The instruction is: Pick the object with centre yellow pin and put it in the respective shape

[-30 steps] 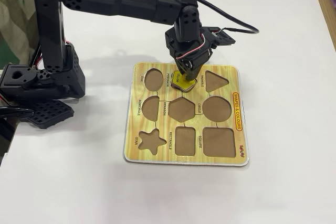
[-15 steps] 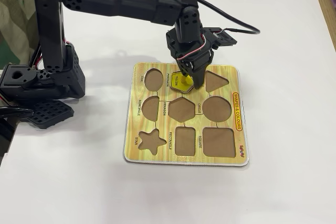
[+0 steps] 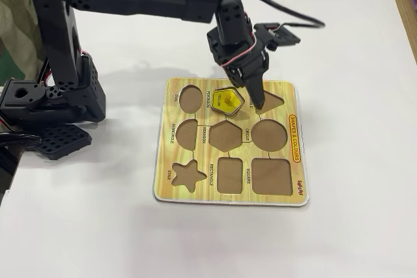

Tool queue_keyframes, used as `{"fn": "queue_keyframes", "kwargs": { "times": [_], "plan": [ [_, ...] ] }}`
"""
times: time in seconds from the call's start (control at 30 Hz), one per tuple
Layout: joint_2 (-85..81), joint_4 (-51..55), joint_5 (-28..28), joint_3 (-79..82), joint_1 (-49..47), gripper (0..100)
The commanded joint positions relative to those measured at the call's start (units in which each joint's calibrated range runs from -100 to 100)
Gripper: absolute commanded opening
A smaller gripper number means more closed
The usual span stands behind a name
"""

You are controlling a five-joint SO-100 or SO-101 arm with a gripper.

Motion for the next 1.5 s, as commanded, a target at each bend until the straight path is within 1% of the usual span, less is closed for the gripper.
{"fn": "queue_keyframes", "kwargs": {
  "times": [0.0, 0.67, 0.93, 1.0, 1.13, 1.23, 1.33, 1.47],
  "plan": [
    [-6.7, -0.7, -0.2, -1.4, -0.1, 24],
    [-21.9, -0.7, -0.3, -0.1, 0.0, 25],
    [-30.6, -0.7, -0.4, 9.4, 0.2, 25],
    [-32.6, -0.7, -1.9, 11.9, 0.3, 25],
    [-37.2, -0.7, -8.1, 18.1, 0.3, 24],
    [-40.6, -0.7, -11.6, 22.6, 0.3, 24],
    [-43.7, -0.7, -13.1, 26.3, 0.3, 24],
    [-47.9, -0.7, -13.3, 30.2, 0.3, 24]
  ]
}}
